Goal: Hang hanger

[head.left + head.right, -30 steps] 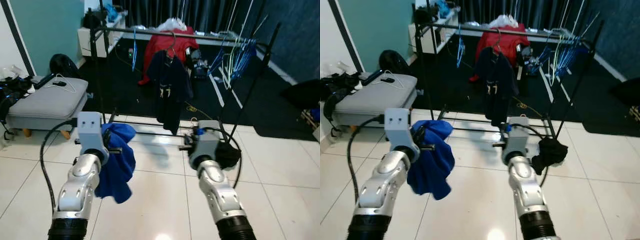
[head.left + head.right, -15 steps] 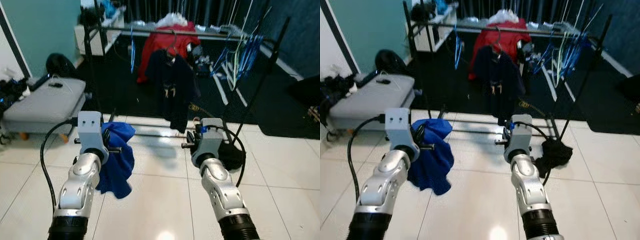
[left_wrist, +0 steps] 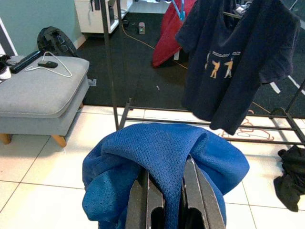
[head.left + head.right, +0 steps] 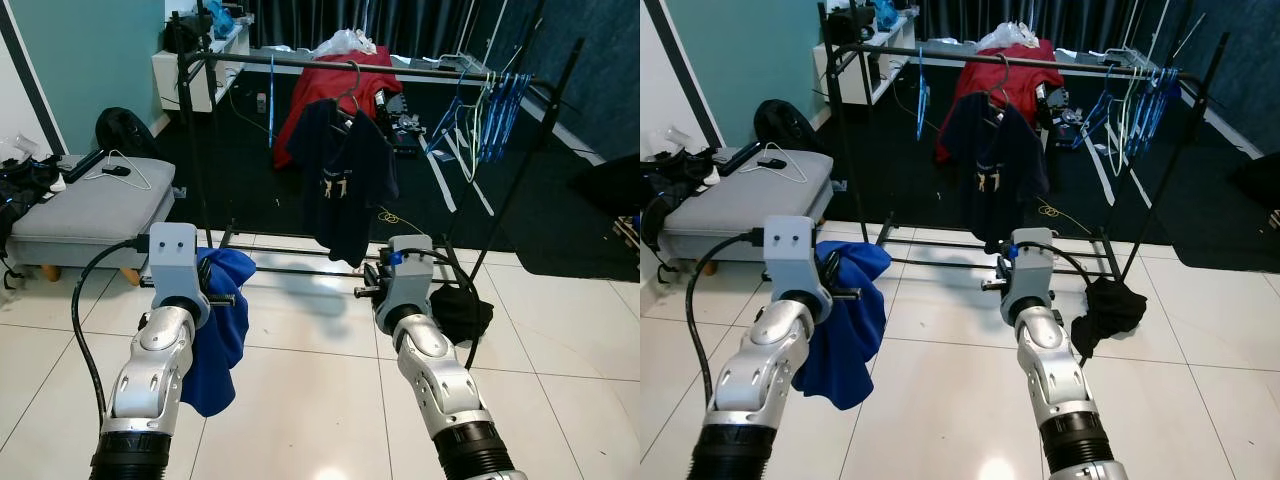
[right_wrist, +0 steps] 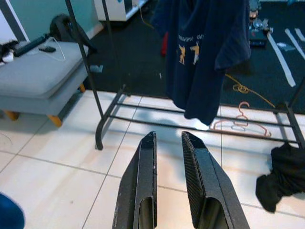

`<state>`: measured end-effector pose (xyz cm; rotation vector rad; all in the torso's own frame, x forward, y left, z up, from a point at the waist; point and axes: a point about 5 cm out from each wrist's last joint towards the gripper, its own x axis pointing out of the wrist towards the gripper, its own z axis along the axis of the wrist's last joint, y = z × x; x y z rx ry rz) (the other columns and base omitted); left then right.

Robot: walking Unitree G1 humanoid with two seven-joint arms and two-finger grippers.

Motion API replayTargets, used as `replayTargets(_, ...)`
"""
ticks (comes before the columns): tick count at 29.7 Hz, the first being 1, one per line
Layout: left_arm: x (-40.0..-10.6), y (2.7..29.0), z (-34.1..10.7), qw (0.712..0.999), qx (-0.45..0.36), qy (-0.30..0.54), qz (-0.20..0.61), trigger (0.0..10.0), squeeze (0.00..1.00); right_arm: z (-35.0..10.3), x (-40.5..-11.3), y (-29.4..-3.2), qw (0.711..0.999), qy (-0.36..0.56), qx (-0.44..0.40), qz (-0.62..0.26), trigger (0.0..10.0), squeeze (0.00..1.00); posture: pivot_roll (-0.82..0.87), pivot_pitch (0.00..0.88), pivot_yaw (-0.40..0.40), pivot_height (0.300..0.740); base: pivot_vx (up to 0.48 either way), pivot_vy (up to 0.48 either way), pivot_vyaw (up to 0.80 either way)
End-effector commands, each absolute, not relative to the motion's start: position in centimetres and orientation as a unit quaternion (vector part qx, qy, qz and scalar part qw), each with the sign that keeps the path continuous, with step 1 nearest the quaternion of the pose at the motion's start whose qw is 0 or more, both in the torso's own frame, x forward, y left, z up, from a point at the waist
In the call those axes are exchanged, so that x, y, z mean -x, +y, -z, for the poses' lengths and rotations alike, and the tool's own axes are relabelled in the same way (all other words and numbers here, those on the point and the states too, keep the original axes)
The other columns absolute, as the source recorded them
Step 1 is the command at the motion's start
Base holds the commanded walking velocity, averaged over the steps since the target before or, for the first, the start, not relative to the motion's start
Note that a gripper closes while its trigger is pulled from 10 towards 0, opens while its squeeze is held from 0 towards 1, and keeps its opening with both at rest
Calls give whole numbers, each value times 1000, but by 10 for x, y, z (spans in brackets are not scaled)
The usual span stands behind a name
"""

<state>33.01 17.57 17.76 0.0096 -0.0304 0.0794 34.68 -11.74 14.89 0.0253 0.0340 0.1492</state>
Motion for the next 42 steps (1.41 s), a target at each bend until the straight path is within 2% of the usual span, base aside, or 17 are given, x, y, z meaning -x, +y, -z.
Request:
replayTargets(1, -328, 177, -177, 999, -10, -16, -38, 10000, 0, -141, -344, -120, 997, 40, -10, -70, 10000, 0, 34, 115, -40, 740, 0, 0, 0)
replayTargets(7, -326, 176, -173, 999, -19, -9, -36, 10000, 0, -137, -342, -118, 996, 48, 11, -79, 10000, 0, 28, 127, -25, 740, 0, 0, 0)
replayTargets(10, -323, 173, -168, 999, -26, -3, -31, 10000, 0, -131, -340, -120, 995, 57, 23, -75, 10000, 0, 34, 93, -24, 740, 0, 0, 0)
replayTargets(14, -326, 173, -169, 999, -30, -4, -27, 10000, 0, -130, -341, -122, 995, 62, 24, -68, 10000, 0, 34, 123, -27, 740, 0, 0, 0)
replayTargets(20, -326, 174, -168, 999, -31, -4, -26, 10000, 0, -132, -341, -120, 995, 57, 24, -72, 10000, 0, 34, 81, -16, 740, 0, 397, 0)
replayTargets(25, -327, 174, -169, 999, -34, -5, -24, 10000, 0, -131, -341, -123, 996, 58, 24, -67, 10000, 0, 35, 104, -20, 740, 0, 452, 0)
replayTargets(29, -326, 175, -169, 999, -30, -5, -21, 10000, 0, -129, -340, -122, 996, 59, 24, -66, 10000, 0, 34, 70, -14, 740, 0, 463, 0)
replayTargets(34, -326, 175, -169, 999, -30, -5, -21, 10000, 0, -129, -340, -122, 996, 59, 24, -66, 10000, 0, 34, 70, -14, 740, 0, 442, 0)
replayTargets(38, -327, 174, -171, 999, -33, -9, -17, 10000, 0, -130, -340, -122, 996, 58, 23, -64, 10000, 0, 36, 73, -16, 740, 0, 0, 0)
replayTargets(42, -327, 169, -174, 999, -34, -18, -12, 10000, 0, -131, -341, -123, 996, 56, 21, -61, 10000, 0, 38, 67, -18, 740, 0, -480, 0)
